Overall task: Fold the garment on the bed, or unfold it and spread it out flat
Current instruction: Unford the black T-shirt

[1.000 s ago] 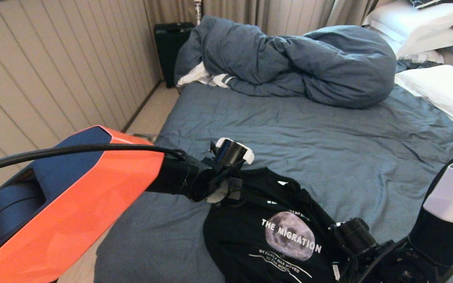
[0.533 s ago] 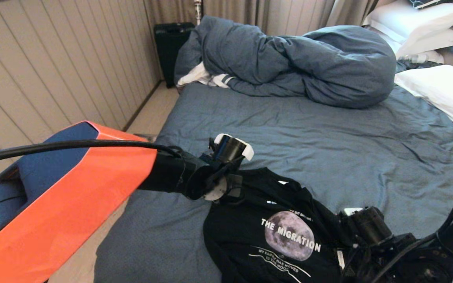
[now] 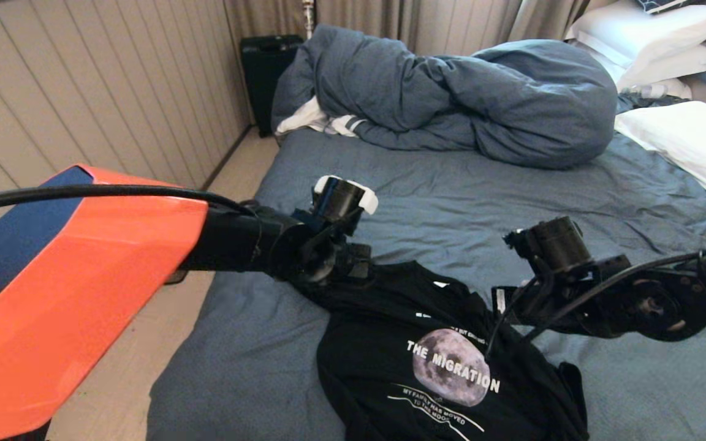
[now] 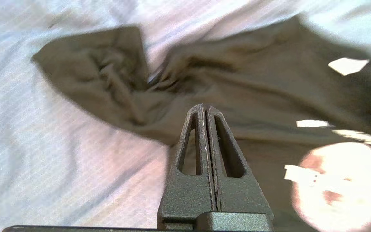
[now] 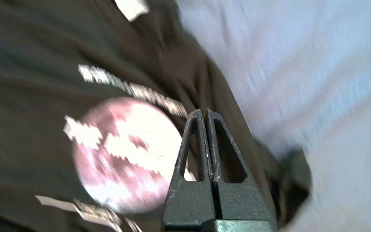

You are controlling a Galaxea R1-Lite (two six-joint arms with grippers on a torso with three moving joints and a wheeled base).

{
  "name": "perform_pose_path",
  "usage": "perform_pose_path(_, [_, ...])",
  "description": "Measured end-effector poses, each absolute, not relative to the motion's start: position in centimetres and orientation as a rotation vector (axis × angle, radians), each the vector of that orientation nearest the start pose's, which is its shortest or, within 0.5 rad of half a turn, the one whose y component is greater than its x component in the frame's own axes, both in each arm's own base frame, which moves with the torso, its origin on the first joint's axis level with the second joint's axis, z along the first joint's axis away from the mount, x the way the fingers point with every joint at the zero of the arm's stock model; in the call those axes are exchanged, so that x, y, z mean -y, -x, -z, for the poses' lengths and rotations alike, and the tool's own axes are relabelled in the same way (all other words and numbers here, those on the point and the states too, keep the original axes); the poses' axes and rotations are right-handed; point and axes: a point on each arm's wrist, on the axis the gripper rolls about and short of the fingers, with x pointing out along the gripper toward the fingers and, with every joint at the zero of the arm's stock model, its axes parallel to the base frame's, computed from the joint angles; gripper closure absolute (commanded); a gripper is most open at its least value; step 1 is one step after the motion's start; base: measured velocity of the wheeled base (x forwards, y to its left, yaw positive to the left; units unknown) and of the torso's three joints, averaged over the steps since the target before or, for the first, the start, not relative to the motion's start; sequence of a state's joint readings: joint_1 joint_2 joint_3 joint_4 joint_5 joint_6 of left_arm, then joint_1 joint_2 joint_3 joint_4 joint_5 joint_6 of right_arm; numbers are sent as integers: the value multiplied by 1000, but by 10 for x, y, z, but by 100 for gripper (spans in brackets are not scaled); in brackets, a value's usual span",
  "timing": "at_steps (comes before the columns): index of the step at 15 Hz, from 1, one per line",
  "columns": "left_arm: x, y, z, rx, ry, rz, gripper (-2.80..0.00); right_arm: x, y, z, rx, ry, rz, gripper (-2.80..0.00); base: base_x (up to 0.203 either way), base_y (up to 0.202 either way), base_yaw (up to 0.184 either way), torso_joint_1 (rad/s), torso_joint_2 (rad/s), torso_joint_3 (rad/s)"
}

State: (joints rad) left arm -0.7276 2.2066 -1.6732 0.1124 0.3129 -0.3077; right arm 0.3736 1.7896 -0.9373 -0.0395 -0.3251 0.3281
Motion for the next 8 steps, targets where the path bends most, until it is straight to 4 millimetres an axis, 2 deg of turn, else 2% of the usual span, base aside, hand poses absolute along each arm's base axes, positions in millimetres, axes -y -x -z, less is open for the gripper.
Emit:
perform_pose_path(3, [276, -354, -178, -657, 48, 310, 0, -121, -326, -146, -742, -45, 68, 0, 0, 0, 0, 0, 0, 0])
perform_pose_path(5, [269, -365, -177, -670, 63, 287, 0, -132, -354, -144, -749, -43, 67, 0, 0, 0, 0, 0, 0, 0])
perform_pose_path(8, [271, -372, -163, -695, 59, 278, 0, -143, -383, -133, -752, -42, 71, 0, 0, 0, 0, 0, 0, 0])
